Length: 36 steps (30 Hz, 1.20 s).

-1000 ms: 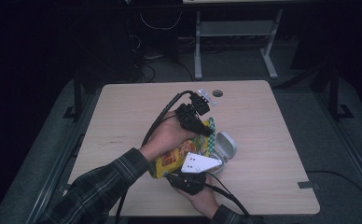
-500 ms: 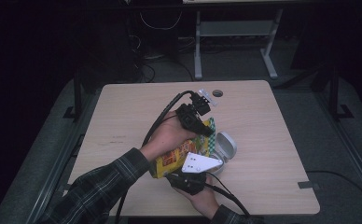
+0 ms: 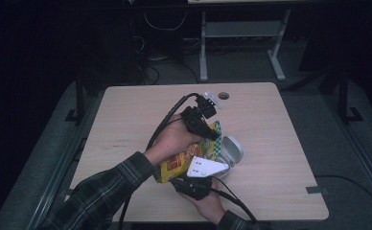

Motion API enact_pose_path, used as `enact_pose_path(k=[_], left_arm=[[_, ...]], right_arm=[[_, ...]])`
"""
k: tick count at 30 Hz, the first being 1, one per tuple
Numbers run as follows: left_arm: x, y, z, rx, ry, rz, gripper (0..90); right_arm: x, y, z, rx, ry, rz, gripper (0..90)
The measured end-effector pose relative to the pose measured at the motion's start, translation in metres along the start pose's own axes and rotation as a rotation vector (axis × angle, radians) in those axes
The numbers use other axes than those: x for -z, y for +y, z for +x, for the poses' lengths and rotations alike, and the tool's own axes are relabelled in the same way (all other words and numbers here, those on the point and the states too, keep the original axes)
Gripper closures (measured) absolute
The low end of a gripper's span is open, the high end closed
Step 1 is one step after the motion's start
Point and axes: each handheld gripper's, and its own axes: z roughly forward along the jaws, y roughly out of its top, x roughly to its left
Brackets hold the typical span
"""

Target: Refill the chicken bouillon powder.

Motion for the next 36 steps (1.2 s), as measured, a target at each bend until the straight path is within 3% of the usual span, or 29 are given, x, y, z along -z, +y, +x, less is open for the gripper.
enact_pose_path(k=[36], left_arm=[[-0.0008,0.0025,-0.001,-0.008,0.005,0.015,89.5]], right_arm=[[0.0009,0.0007,-0.0001,-0.014,0.005,-0.01,90.0]])
